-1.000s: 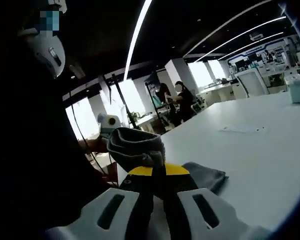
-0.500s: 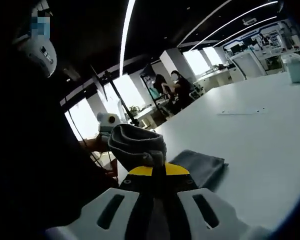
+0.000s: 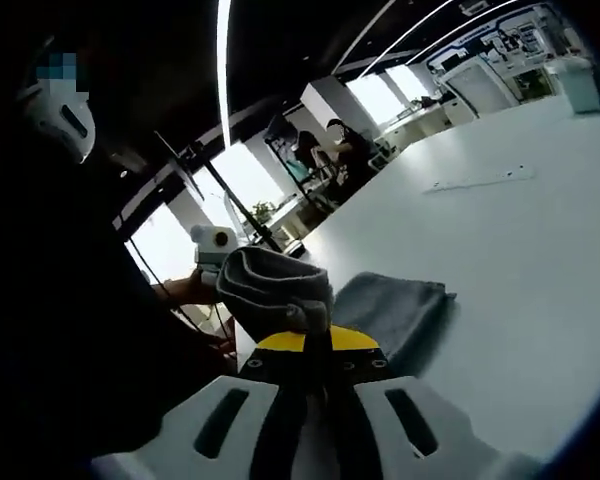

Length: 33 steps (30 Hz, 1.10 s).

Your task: Fold the towel on the table until its edges align and the towel forms a compact rectangular stack.

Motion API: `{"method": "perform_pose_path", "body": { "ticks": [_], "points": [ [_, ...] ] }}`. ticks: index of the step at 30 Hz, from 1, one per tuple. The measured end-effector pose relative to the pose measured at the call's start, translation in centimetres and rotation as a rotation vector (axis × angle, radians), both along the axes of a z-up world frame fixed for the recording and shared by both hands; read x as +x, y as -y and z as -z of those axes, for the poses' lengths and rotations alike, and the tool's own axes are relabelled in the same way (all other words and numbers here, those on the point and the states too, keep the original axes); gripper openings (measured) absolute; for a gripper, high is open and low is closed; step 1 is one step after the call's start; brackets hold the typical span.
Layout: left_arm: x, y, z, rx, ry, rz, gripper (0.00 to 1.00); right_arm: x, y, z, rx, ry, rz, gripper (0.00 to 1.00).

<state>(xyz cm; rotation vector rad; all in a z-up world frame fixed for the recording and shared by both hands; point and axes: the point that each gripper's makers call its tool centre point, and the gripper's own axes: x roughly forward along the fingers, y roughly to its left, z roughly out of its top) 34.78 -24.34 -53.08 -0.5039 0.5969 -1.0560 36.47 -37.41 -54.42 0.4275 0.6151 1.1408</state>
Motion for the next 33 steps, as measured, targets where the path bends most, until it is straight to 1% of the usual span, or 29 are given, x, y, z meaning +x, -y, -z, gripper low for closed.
{"method": "perform_pose_path", "body": {
  "ticks": [3,5,7,10,12,14,16,17,20,24,26,28,30,33],
  "points": [
    [0.7,-0.3,0.1,-0.027,-0.023,-0.024,0.06,0.8,0.0,0.0,0.029,-0.030,0.023,0.02],
    [1.1,-0.4,0.4,-0.029,-0.037,-0.038,0.06,1.3,-0.2,0.3,0.035,-0.052,0.029,0.02],
    [1.5,-0.5,0.8,-0.035,-0.066,-0.051,0.06,1.8,-0.4,0.7,0.042,-0.077,0.040,0.02],
    [2.5,-0.9,1.5,-0.047,-0.094,-0.099,0.06,2.6,-0.5,1.2,0.067,-0.133,0.073,0.02],
    [3.1,-1.2,2.1,-0.037,-0.102,-0.137,0.07,3.1,-0.7,1.7,0.089,-0.169,0.092,0.02],
    [3.5,-1.4,2.5,-0.052,-0.121,-0.168,0.07,3.6,-0.8,2.0,0.107,-0.192,0.109,0.02],
    [3.9,-1.6,2.8,-0.057,-0.126,-0.192,0.07,4.2,-1.0,2.3,0.131,-0.223,0.136,0.02],
    [4.1,-1.7,3.1,-0.056,-0.133,-0.204,0.07,4.3,-1.0,2.4,0.131,-0.225,0.139,0.02],
    [4.4,-1.8,3.6,-0.044,-0.139,-0.221,0.07,4.9,-1.3,3.3,0.110,-0.236,0.154,0.02],
    [5.0,-2.3,4.8,-0.019,-0.165,-0.265,0.07,5.6,-1.6,4.0,0.094,-0.240,0.169,0.02],
    [5.4,-2.6,5.7,0.010,-0.178,-0.290,0.07,5.9,-1.7,4.6,0.076,-0.247,0.188,0.02],
    [5.8,-2.9,6.7,0.058,-0.175,-0.310,0.06,6.3,-1.8,5.2,0.074,-0.258,0.199,0.02],
    [6.2,-2.8,7.1,0.072,-0.180,-0.325,0.06,6.7,-1.8,5.8,0.066,-0.266,0.220,0.02],
    [6.6,-2.7,7.3,0.088,-0.167,-0.333,0.06,7.0,-1.5,6.4,0.044,-0.279,0.248,0.02]
  ]
}}
